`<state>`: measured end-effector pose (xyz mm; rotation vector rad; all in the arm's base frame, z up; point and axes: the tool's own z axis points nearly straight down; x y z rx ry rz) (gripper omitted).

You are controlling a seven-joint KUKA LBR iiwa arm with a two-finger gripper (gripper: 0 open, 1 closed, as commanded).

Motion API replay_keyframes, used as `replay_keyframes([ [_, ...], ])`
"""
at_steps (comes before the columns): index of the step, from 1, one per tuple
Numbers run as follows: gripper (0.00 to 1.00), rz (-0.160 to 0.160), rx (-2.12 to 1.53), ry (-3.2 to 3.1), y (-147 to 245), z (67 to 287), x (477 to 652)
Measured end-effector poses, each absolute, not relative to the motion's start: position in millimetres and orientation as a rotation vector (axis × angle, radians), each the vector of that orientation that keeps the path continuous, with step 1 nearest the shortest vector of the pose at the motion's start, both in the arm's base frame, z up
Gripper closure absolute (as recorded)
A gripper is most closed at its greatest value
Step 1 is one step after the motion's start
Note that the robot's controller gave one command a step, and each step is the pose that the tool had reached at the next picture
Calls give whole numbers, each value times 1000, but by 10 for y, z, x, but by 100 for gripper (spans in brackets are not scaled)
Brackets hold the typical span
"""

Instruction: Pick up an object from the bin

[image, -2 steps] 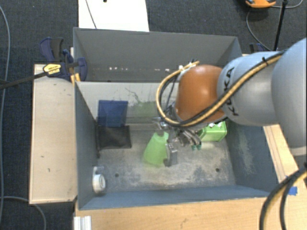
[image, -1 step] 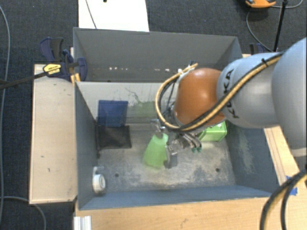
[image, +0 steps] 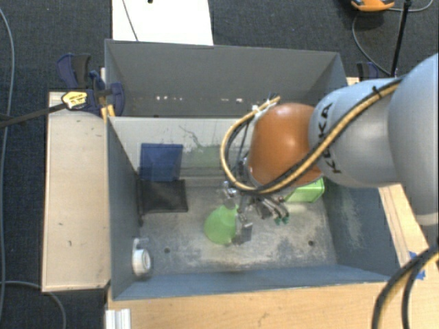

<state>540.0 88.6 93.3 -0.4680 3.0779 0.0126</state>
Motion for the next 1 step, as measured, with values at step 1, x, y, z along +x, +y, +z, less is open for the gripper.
replay_keyframes([
  [1, 100, 13, -466, 3078, 886, 933, 5400],
])
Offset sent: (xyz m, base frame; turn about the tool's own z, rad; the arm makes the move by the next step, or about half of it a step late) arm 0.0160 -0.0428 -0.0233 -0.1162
